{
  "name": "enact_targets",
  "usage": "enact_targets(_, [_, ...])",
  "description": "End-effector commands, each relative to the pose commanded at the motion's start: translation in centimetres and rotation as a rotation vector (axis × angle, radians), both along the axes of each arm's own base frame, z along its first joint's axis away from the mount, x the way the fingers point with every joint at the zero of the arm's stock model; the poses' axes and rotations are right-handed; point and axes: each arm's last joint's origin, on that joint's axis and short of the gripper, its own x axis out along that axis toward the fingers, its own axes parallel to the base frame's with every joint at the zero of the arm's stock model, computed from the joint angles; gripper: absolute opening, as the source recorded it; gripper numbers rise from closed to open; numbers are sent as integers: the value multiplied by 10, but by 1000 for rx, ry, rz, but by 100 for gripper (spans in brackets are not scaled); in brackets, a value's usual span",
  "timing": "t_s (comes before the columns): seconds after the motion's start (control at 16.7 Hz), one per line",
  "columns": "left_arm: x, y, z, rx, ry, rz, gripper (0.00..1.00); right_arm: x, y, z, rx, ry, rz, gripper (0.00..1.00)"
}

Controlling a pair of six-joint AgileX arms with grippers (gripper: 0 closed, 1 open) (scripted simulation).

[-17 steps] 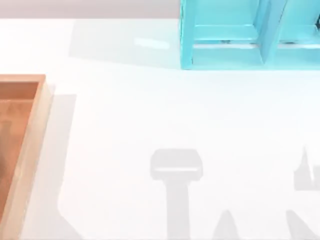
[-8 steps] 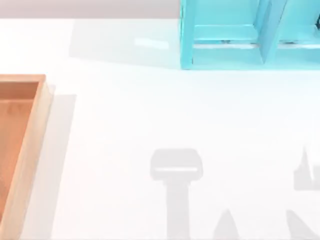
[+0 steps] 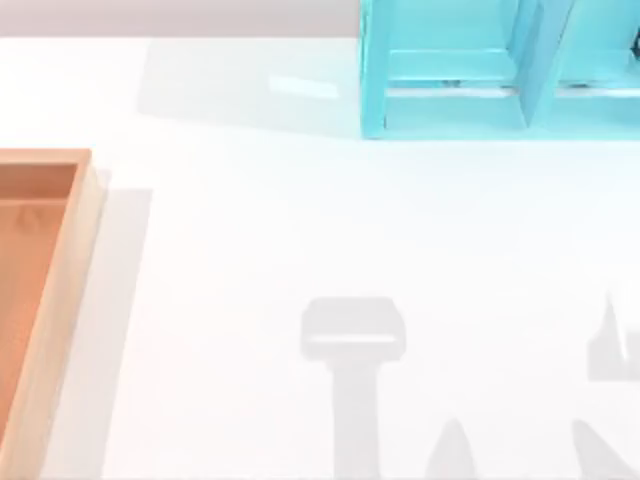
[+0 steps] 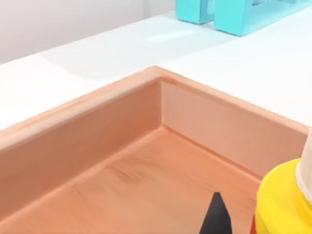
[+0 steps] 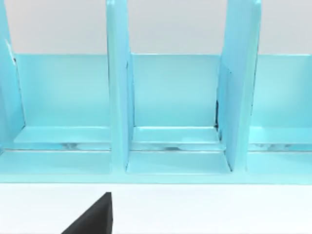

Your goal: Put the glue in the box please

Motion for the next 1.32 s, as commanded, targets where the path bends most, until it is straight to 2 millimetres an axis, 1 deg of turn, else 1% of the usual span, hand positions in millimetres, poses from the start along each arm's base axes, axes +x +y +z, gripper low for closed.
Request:
enact_targets(0.24, [2, -2, 0, 5, 0, -7, 0, 0, 0, 0, 0, 0, 0, 100])
enact_targets(0.54, [9, -15, -9, -4, 31, -7, 0, 0, 0, 0, 0, 0, 0, 100])
enact_targets(0.78, [19, -19, -21, 11, 31, 19, 0, 0, 0, 0, 0, 0, 0, 100])
enact_targets(0.96, [29, -24, -27, 28, 14, 24, 0, 0, 0, 0, 0, 0, 0, 100])
enact_targets(1.14, [38, -33, -28, 22, 1, 12, 0, 0, 0, 0, 0, 0, 0, 100])
enact_targets(1.32, [41, -42, -27, 2, 0, 1, 0, 0, 0, 0, 0, 0, 0, 100])
